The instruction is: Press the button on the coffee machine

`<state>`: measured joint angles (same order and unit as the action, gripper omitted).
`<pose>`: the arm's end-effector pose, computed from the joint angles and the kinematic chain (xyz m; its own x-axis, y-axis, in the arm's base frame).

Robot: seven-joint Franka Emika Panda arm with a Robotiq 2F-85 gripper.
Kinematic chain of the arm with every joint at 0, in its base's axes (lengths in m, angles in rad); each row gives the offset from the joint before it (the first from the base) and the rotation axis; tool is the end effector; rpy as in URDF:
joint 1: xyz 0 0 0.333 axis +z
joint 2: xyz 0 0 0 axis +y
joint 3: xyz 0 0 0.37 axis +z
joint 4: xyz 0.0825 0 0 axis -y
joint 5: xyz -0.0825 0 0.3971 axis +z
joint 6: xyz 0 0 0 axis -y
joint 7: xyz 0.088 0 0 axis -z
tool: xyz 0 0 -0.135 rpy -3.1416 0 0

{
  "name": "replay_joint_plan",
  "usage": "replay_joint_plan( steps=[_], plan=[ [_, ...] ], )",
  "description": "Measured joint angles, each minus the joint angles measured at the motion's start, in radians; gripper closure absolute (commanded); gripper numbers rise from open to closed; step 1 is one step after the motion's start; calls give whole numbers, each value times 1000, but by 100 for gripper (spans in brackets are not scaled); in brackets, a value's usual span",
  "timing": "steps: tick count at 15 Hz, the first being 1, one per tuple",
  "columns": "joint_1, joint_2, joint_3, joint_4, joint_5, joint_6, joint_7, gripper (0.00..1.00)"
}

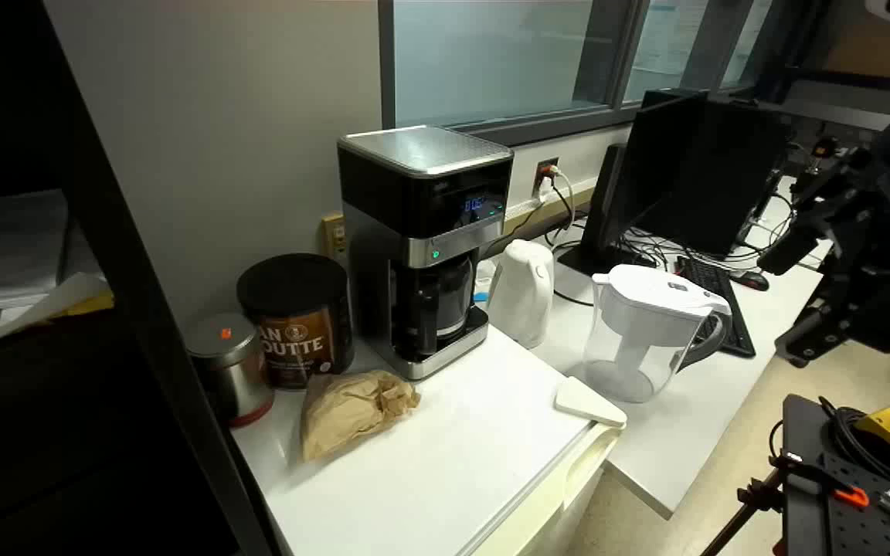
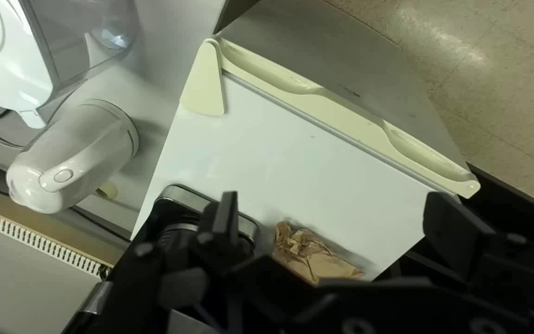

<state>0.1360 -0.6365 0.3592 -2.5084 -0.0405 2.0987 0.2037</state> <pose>0.3236 0.1873 0.5139 0.9328 0.2765 0.2314 0.2314 -0.9513 0.2036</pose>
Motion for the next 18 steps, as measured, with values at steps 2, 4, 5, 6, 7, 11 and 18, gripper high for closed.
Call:
replay_joint_plan(
  steps=[2, 4, 5, 6, 7, 11, 18],
  plan=[
    [0, 0, 0, 0, 0, 0, 0, 0],
    [0, 0, 0, 0, 0, 0, 0, 0],
    [0, 0, 0, 0, 0, 0, 0, 0],
    [0, 0, 0, 0, 0, 0, 0, 0],
    [0, 0, 0, 0, 0, 0, 0, 0],
    [3, 0, -5, 0, -1, 0, 0, 0],
    [-10, 19, -44, 5, -90, -1, 0, 0]
  ],
)
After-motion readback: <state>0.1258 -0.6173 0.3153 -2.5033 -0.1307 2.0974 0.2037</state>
